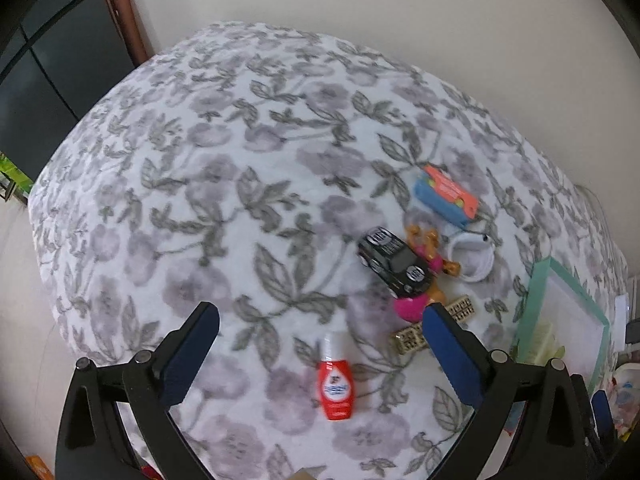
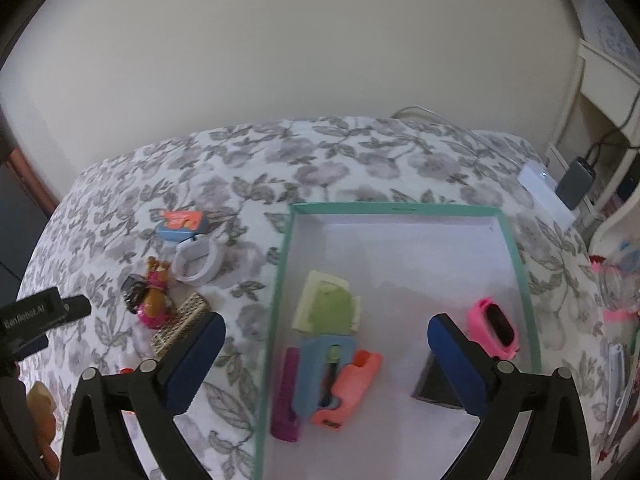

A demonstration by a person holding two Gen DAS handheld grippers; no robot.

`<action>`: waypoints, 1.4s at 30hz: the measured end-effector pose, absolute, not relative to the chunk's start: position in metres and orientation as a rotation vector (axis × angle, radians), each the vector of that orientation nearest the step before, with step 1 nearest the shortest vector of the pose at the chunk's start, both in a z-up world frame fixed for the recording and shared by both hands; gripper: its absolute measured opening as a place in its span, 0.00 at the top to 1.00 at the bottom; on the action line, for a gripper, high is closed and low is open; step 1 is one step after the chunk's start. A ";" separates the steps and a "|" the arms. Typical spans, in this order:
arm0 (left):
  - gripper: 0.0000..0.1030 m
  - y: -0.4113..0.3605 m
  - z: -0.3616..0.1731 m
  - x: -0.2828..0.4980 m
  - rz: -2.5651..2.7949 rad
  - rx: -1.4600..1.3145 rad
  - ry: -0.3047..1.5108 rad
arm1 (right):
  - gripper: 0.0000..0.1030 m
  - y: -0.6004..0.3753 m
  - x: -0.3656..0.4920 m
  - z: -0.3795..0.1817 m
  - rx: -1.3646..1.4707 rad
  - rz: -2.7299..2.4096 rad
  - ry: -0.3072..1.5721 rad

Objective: Organize rigid objects
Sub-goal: 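Move both tools back over the remaining items, then grasp the gold patterned box with right tool while left tool grasps red bottle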

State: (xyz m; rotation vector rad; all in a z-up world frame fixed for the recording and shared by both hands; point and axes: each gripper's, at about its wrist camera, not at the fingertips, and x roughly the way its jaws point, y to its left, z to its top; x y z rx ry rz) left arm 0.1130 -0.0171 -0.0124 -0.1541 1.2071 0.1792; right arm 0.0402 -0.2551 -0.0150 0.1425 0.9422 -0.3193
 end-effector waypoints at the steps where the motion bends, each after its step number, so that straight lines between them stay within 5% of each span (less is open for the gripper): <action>1: 0.02 -0.014 -0.011 0.113 0.181 -0.150 1.205 | 0.00 -0.250 0.041 -0.014 0.142 -0.304 0.942; 27: 0.02 -0.015 -0.074 0.108 0.114 -0.109 1.454 | 0.01 -0.199 0.063 -0.051 0.088 -0.182 1.045; 30: 0.10 -0.021 -0.081 0.106 0.085 -0.125 1.482 | 0.01 -0.207 0.062 -0.051 0.120 -0.203 1.046; 32: 0.27 -0.026 -0.083 0.105 0.077 -0.101 1.490 | 0.01 -0.212 0.062 -0.050 0.138 -0.211 1.043; 42: 0.51 -0.047 -0.094 0.092 0.021 -0.097 1.526 | 0.01 -0.212 0.063 -0.049 0.154 -0.214 1.035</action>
